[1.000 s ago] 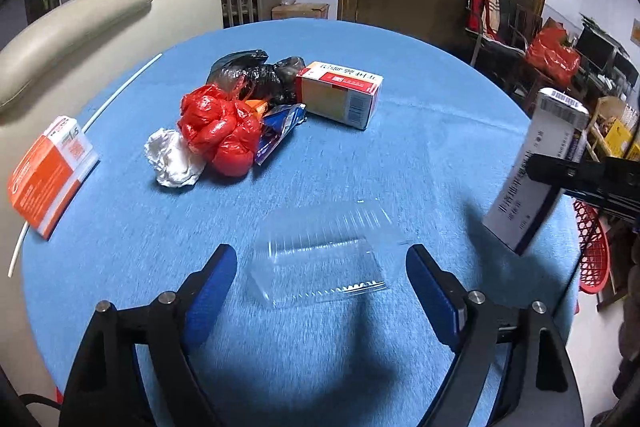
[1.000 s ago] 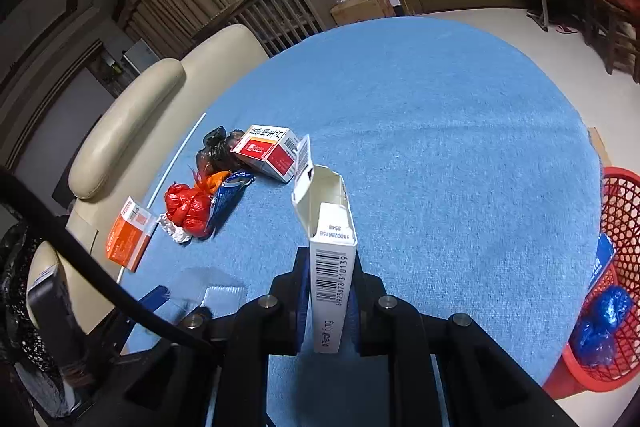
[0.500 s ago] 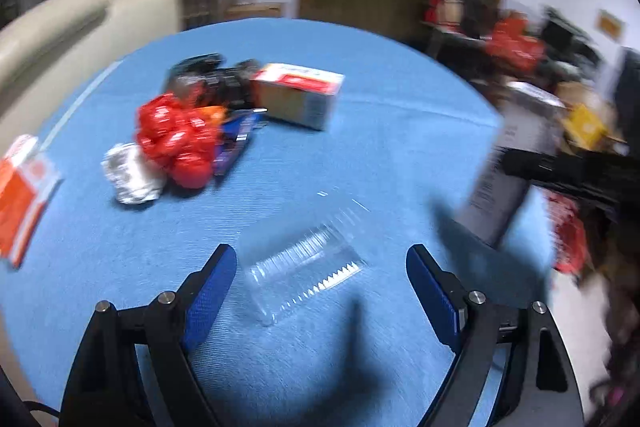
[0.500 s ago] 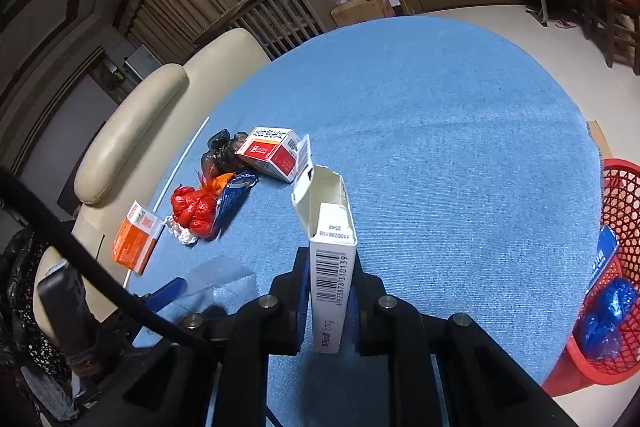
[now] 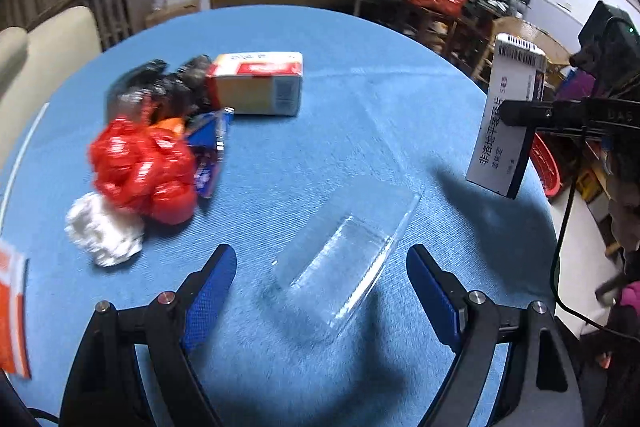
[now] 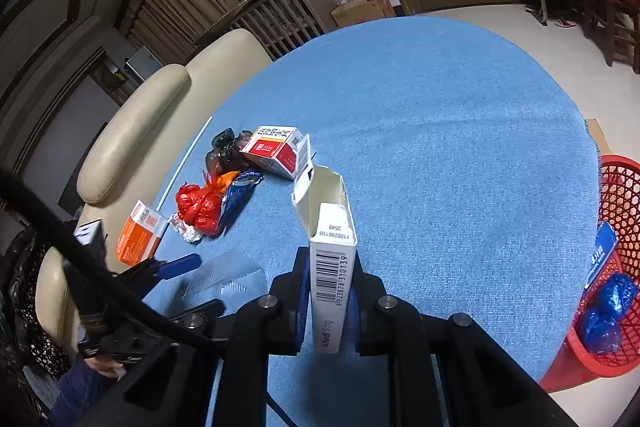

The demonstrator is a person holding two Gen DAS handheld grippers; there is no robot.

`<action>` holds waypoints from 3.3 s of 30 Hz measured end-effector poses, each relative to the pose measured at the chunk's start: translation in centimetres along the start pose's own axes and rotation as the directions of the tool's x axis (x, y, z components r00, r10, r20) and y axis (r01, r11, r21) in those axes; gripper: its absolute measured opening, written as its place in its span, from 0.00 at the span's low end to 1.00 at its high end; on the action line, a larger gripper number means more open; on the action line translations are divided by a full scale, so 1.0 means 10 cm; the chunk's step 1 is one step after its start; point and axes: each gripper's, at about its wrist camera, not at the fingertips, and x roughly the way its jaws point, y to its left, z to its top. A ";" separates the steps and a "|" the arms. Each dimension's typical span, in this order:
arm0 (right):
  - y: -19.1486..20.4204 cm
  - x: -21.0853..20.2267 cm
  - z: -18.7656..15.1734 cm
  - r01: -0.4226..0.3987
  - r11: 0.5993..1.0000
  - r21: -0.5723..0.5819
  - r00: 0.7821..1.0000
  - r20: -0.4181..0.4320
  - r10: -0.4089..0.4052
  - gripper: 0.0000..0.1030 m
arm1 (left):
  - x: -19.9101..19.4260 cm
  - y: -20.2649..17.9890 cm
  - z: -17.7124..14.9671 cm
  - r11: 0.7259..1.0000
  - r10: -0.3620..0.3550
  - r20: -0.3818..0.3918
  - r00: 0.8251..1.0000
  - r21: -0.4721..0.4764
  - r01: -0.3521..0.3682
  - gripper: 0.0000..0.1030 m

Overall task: Collect trash
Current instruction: 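Grasp the clear plastic tray with the left tool while the right tool holds the white box, then drop the white box into the red basket with the right tool while the left tool carries the tray there, then release the clear plastic tray into the red basket with the left tool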

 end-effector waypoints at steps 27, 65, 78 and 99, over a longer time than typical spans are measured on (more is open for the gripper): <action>-0.23 -0.17 -0.10 -0.021 0.997 0.071 0.999 0.028 0.019 0.17 | -0.15 -0.20 -0.25 0.985 0.105 0.066 0.992 -0.146 -0.095 0.11; -1.74 -1.40 -0.21 0.181 0.940 0.290 0.950 0.195 -0.244 0.17 | -0.16 -1.55 0.77 0.998 -0.031 0.250 0.968 -0.048 0.045 0.02; -2.64 -1.36 -0.35 0.238 0.852 0.466 0.939 0.114 -0.324 0.70 | 0.18 -2.14 1.03 0.996 -0.092 0.202 0.975 0.039 0.086 0.02; -2.64 -2.34 -0.69 0.177 0.831 0.527 0.880 0.293 -0.373 0.71 | 1.00 -3.15 1.38 0.976 -0.145 0.038 0.989 0.169 0.137 0.02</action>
